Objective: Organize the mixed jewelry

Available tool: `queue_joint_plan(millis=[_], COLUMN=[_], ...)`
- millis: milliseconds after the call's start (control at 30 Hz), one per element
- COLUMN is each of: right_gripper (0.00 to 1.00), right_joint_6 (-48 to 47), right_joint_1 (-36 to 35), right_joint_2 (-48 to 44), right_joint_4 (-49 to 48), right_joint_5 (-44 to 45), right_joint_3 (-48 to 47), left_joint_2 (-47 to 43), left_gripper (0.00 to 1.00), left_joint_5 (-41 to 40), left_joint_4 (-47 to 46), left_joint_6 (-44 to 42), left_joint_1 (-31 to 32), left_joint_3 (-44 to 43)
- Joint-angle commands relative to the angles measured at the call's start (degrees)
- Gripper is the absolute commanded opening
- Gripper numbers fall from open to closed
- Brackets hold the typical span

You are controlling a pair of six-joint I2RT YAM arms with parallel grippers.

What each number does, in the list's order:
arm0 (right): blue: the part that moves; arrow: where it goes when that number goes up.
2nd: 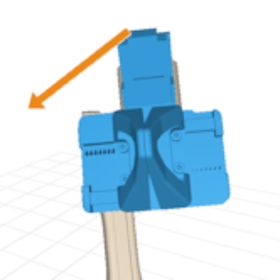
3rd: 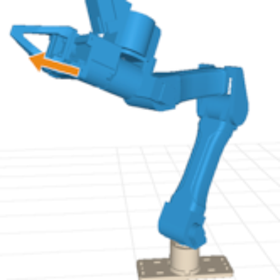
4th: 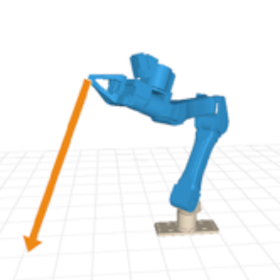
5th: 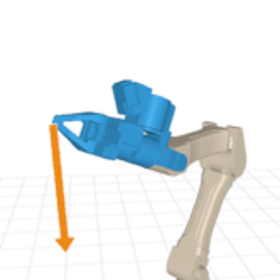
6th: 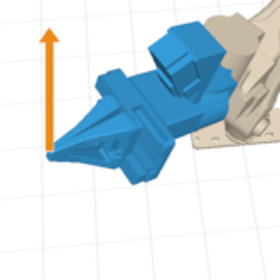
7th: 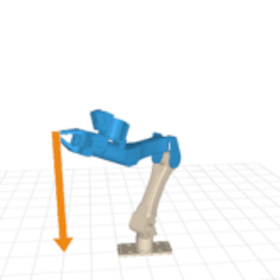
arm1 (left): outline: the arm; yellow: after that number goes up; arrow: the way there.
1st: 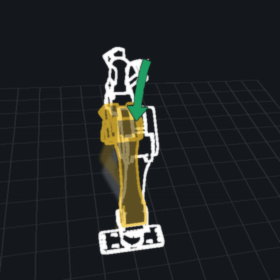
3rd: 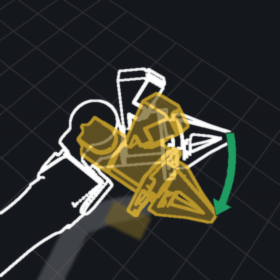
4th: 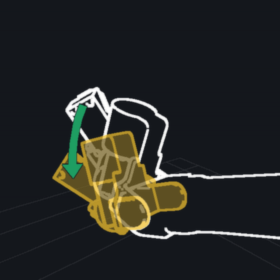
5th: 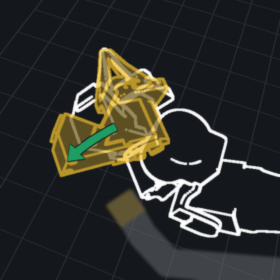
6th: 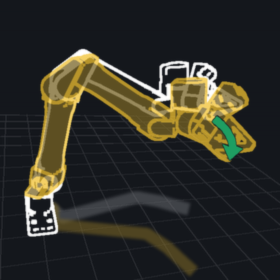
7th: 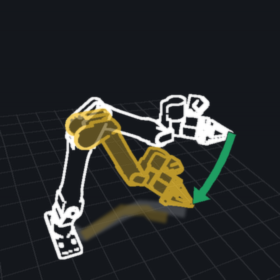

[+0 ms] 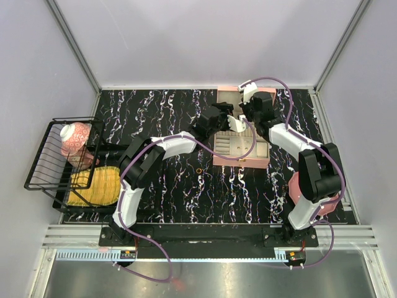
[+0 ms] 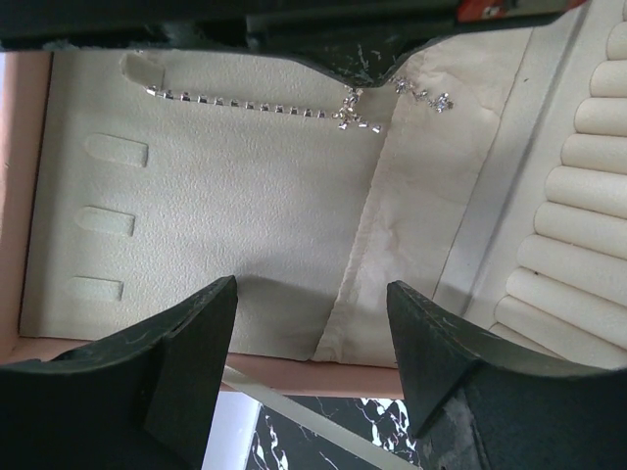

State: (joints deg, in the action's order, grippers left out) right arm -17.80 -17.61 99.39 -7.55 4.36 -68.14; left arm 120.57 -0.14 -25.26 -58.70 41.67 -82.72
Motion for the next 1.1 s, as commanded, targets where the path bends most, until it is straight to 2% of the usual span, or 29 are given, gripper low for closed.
queue_joint_plan(millis=[0,300,633,1067], right_gripper=[0.00,0.00,0.00,0.00], right_joint_6=[-1.0,-0.8,0.3,0.8], right_joint_1=[0.2,0.2,0.2,0.2], right_joint_2=[-0.1,-1.7,-5.7,-7.5], right_joint_4=[-4.4,-3.4,0.4,1.8], right_joint_5=[0.5,2.1,2.6,2.5], right_joint_3=[0.3,-0.9,-1.6,-1.1], left_joint_2=[-1.5,-0.9,0.2,2.8], left_gripper=[0.69,0.70,0.80,0.75], left_joint_5=[-2.8,-1.4,-1.3,-1.1], left_joint_4=[-3.8,-4.4,-7.1,-6.6], left_joint_6=[0.2,-1.0,-2.7,-3.1], left_joint_1=[-0.4,-0.4,-0.4,-0.4], left_joint_3=[-1.7,-1.7,-1.0,-2.7])
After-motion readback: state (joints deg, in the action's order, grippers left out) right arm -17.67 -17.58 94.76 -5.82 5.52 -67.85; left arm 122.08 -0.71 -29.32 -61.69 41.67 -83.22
